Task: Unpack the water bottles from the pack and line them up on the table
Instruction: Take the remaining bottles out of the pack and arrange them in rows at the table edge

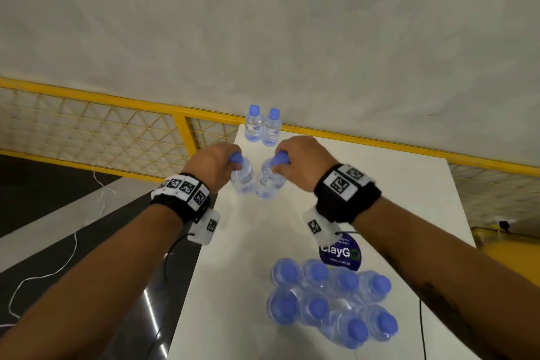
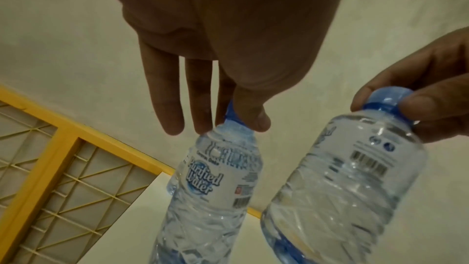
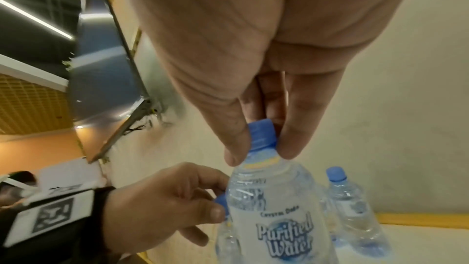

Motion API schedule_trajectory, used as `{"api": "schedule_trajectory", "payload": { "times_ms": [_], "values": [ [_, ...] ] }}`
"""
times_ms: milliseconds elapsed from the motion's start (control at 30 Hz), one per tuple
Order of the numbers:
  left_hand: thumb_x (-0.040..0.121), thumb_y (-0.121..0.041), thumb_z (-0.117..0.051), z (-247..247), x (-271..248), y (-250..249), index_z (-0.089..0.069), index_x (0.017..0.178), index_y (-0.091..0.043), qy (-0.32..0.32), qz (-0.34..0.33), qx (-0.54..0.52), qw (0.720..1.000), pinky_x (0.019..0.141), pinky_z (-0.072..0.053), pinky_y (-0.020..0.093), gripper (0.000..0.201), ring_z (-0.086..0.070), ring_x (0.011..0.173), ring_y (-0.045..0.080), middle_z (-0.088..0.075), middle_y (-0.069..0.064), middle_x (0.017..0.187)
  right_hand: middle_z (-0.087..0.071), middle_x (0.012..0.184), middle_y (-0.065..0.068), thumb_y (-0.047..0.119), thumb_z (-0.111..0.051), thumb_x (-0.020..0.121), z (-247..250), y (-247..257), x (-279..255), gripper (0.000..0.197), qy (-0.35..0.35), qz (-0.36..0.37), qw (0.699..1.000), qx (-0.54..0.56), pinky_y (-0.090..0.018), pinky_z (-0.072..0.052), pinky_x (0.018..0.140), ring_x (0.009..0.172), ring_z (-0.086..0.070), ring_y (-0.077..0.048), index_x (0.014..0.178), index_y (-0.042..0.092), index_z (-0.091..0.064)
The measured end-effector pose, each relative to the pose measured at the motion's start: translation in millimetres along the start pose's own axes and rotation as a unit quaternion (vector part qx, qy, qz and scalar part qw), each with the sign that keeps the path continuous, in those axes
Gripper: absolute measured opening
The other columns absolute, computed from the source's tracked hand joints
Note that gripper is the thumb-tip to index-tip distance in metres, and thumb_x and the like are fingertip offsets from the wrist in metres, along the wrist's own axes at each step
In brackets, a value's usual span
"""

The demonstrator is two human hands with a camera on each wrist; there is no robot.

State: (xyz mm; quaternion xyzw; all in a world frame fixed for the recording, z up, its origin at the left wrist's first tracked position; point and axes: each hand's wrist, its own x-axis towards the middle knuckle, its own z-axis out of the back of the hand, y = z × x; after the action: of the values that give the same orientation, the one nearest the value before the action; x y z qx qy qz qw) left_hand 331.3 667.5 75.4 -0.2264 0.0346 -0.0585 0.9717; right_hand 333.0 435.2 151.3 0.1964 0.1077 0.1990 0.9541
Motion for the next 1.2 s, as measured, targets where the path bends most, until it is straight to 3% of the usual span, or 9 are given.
{"api": "schedule_trajectory", "payload": {
  "times_ms": [133,233,333,500,600,767,1000,1100,1200],
  "values": [
    [0.094,-0.026,-0.065,-7.9,65.1,11.4,-0.068,0.114,-0.018,0.033,0.020,0.034,0.999,0.092,-0.052,0.043,0.022,-0.063,0.106,0.033,-0.068,0.008,0.114,-0.065,0.099,-0.008,0.029,-0.073,0.083,-9.2,-29.9,78.0,0.023,0.009,-0.041,0.999,-0.024,-0.032,-0.052,0.080,0.091,-0.064,-0.027,0.099,0.012,-0.068],
    [0.094,-0.031,-0.062,-23.8,105.9,19.2,-0.066,0.111,-0.024,0.061,0.037,0.062,0.995,0.093,-0.051,0.044,0.019,-0.062,0.107,0.032,-0.065,0.005,0.116,-0.067,0.108,-0.011,0.025,-0.070,0.087,-31.1,-46.2,122.0,0.027,0.018,-0.066,0.997,-0.035,-0.034,-0.053,0.086,0.097,-0.065,-0.029,0.107,0.007,-0.068],
    [0.093,-0.036,-0.063,-43.5,138.8,29.0,-0.065,0.110,-0.026,0.076,0.042,0.089,0.992,0.092,-0.051,0.042,0.020,-0.062,0.107,0.031,-0.064,0.003,0.118,-0.067,0.108,-0.011,0.020,-0.068,0.088,-56.8,-59.3,151.0,0.023,0.031,-0.090,0.995,-0.029,-0.033,-0.052,0.083,0.097,-0.065,-0.030,0.107,0.008,-0.067],
    [0.090,-0.046,-0.064,-62.2,176.6,40.0,-0.060,0.093,-0.025,0.083,0.088,0.126,0.985,0.084,-0.054,0.041,0.021,-0.064,0.098,0.031,-0.068,0.005,0.108,-0.069,0.104,-0.009,0.020,-0.066,0.089,-89.4,-75.9,183.5,0.013,0.017,-0.148,0.989,0.026,-0.025,-0.041,0.063,0.085,-0.066,-0.026,0.098,0.012,-0.061],
    [0.089,-0.046,-0.063,-64.2,190.4,41.9,-0.057,0.088,-0.025,0.085,0.095,0.130,0.983,0.073,-0.049,0.037,0.022,-0.060,0.083,0.029,-0.067,0.005,0.099,-0.068,0.107,-0.013,0.023,-0.066,0.089,-90.8,-73.5,194.9,0.023,0.011,-0.161,0.987,0.009,-0.032,-0.052,0.074,0.094,-0.066,-0.031,0.106,0.007,-0.064],
    [0.090,-0.045,-0.064,-59.5,199.5,37.4,-0.056,0.092,-0.024,0.090,0.098,0.133,0.982,0.073,-0.046,0.035,0.023,-0.056,0.083,0.027,-0.064,0.005,0.098,-0.064,0.111,-0.019,0.025,-0.063,0.089,-91.1,-69.1,202.6,0.030,-0.011,-0.143,0.988,-0.063,-0.037,-0.047,0.074,0.101,-0.063,-0.037,0.109,0.003,-0.063],
    [0.093,-0.041,-0.065,-52.5,195.4,32.3,-0.065,0.109,-0.016,0.082,0.090,0.117,0.986,0.082,-0.050,0.037,0.030,-0.063,0.100,0.030,-0.068,0.008,0.112,-0.063,0.112,-0.021,0.025,-0.062,0.090,-93.1,-70.3,196.4,0.030,-0.013,-0.145,0.987,-0.065,-0.038,-0.047,0.075,0.101,-0.062,-0.038,0.110,0.002,-0.062],
    [0.093,-0.040,-0.066,-48.4,188.0,27.7,-0.064,0.112,-0.014,0.075,0.086,0.098,0.989,0.084,-0.052,0.039,0.032,-0.062,0.097,0.030,-0.069,0.011,0.114,-0.062,0.115,-0.022,0.026,-0.063,0.090,-92.5,-68.8,193.3,0.034,-0.006,-0.147,0.987,-0.058,-0.038,-0.047,0.076,0.104,-0.062,-0.039,0.113,0.001,-0.061],
    [0.091,-0.039,-0.069,-47.9,170.4,28.0,-0.056,0.132,-0.014,0.041,0.079,0.064,0.994,0.091,-0.050,0.041,0.050,-0.061,0.110,0.033,-0.064,0.013,0.128,-0.060,0.121,-0.017,0.036,-0.074,0.084,-89.1,-68.5,183.9,0.051,0.016,-0.159,0.987,-0.018,-0.035,-0.046,0.079,0.107,-0.061,-0.035,0.121,0.004,-0.058]
  ]
}}
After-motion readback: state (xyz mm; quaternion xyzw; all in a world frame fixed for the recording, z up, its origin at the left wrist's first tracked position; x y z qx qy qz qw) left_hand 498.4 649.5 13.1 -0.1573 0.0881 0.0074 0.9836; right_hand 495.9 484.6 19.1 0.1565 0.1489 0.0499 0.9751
